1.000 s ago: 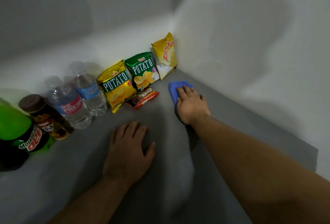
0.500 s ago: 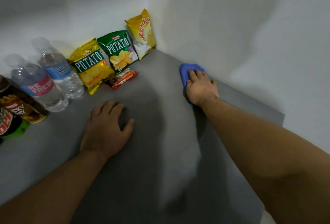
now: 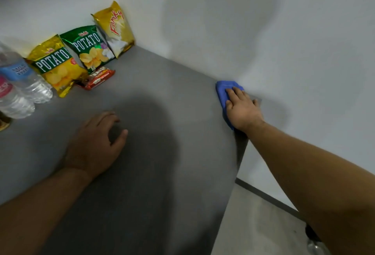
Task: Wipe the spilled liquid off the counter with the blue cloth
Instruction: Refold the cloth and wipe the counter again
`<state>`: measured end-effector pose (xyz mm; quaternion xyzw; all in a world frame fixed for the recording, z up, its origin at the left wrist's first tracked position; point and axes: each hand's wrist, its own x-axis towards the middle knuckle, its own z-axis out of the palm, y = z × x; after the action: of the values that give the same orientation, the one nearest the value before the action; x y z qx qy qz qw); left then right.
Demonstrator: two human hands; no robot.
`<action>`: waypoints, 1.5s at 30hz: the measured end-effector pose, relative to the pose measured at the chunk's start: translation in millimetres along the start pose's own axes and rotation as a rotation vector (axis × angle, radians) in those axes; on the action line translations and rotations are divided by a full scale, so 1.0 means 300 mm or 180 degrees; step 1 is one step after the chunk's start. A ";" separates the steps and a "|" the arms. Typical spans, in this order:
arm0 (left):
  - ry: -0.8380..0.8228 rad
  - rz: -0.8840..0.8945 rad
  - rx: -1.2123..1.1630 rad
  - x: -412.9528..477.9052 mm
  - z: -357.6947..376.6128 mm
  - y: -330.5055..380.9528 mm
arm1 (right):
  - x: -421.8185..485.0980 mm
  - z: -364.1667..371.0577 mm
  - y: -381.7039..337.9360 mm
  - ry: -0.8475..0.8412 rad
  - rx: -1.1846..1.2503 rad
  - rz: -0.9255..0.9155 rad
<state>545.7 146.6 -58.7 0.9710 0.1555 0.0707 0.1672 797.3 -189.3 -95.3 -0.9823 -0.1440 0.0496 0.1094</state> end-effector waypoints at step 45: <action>0.0478 -0.1007 -0.0300 -0.659 -0.151 -0.244 | -1.339 0.181 -0.547 -0.0537 -0.0228 -0.2696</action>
<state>330.5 161.5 -58.6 0.9176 0.3148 0.1230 0.2095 362.5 -143.1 -84.1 -0.8322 -0.5444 0.0753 0.0737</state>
